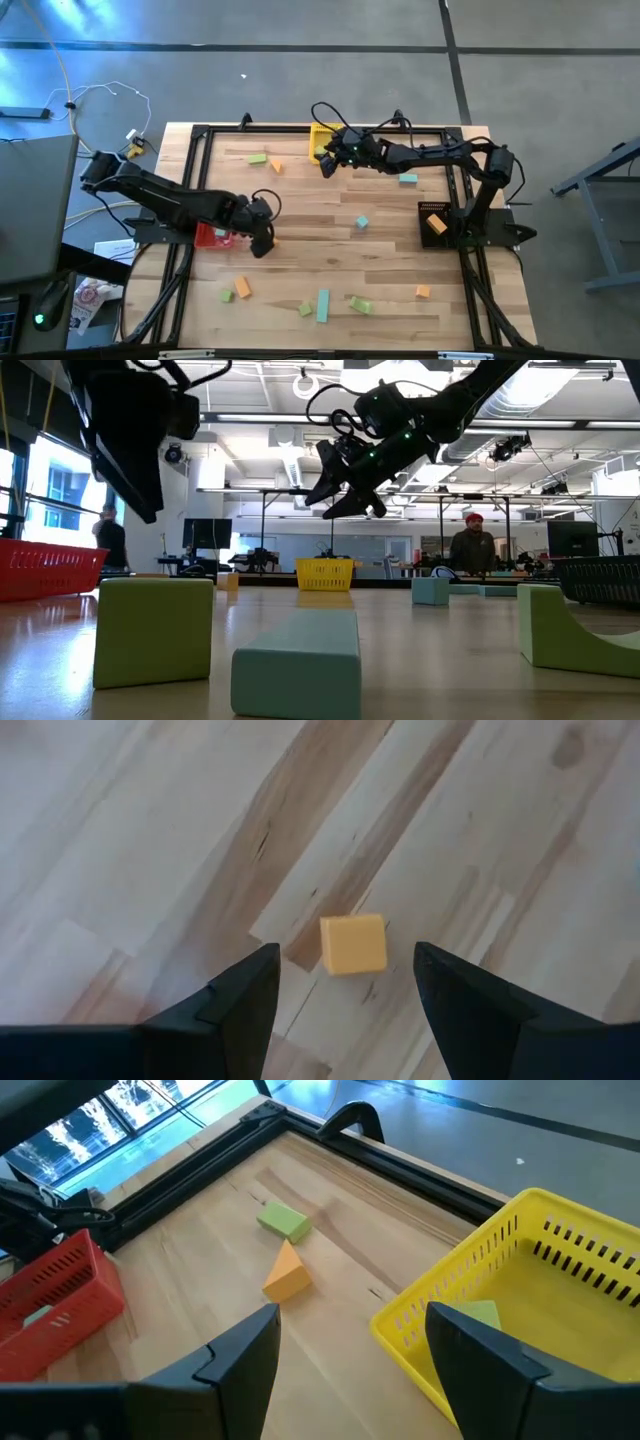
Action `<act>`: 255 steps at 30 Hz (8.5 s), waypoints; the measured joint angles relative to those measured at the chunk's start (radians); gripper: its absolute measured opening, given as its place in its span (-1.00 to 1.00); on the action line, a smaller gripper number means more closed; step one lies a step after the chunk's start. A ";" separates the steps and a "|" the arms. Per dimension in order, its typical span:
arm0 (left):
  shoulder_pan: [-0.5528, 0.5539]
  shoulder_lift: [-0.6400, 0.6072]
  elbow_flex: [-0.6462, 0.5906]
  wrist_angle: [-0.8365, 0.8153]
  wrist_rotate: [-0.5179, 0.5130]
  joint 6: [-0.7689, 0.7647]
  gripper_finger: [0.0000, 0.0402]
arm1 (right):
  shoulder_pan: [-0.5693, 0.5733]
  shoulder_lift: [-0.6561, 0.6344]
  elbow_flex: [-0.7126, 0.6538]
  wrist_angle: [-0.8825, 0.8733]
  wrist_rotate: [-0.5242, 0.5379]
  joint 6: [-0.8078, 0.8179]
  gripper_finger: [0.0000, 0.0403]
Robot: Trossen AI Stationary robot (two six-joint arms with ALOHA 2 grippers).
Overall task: Sort & place blocks by color
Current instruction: Put the orange block into the black bin, then put the blue block into the red bin
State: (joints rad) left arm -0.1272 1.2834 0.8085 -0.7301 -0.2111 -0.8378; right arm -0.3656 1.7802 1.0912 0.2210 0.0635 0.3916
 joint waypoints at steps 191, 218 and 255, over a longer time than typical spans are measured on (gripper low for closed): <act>0.500 -0.204 0.000 0.390 0.233 0.782 0.11 | 0.526 -0.106 0.000 -0.381 0.864 0.052 -0.49; 0.500 -0.204 0.000 0.342 0.229 0.790 0.11 | 0.719 -0.106 0.000 -1.651 0.448 1.341 -0.48; 0.423 -0.204 0.000 0.242 0.228 0.789 0.11 | 0.801 -0.106 0.000 -1.793 0.103 1.497 0.04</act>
State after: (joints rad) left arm 0.2957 1.0798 0.8082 -0.4879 0.0170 -0.0486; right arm 0.4358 1.6737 1.0916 -1.5719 0.1669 1.8883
